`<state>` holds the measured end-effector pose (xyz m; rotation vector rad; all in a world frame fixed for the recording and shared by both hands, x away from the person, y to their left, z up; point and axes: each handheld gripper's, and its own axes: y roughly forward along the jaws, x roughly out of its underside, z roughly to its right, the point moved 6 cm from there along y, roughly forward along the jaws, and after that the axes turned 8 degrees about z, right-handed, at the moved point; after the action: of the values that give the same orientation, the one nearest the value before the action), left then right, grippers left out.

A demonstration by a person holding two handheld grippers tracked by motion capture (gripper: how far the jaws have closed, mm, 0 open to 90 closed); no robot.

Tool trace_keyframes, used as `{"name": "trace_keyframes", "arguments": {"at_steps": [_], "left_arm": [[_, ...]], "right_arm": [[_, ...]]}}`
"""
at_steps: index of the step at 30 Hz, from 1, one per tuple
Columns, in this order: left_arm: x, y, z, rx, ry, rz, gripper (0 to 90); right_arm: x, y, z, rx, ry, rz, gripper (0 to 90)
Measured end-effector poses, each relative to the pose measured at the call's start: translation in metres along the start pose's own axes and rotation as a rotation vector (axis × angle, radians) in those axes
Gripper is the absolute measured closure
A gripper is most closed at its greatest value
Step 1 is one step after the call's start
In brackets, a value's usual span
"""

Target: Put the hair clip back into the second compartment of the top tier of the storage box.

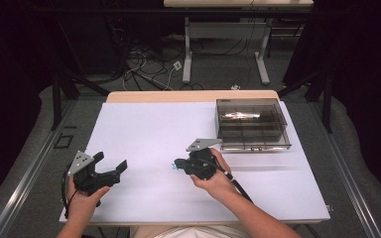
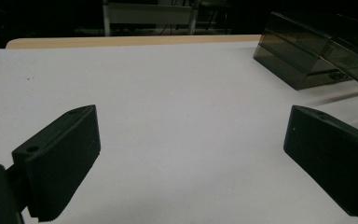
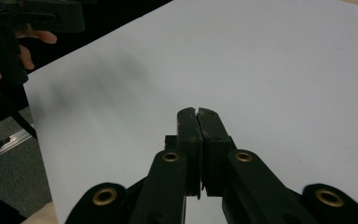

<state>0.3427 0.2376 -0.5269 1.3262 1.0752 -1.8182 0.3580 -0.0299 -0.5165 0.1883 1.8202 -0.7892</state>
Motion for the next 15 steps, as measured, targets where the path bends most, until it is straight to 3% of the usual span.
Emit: {"name": "trace_keyframes", "arguments": {"at_steps": [15], "left_arm": [[0.001,0.001,0.002,0.003,0.004,-0.006,3.4]], "right_arm": [[-0.002,-0.032,0.007,0.018,0.014,0.027,89.2]]}}
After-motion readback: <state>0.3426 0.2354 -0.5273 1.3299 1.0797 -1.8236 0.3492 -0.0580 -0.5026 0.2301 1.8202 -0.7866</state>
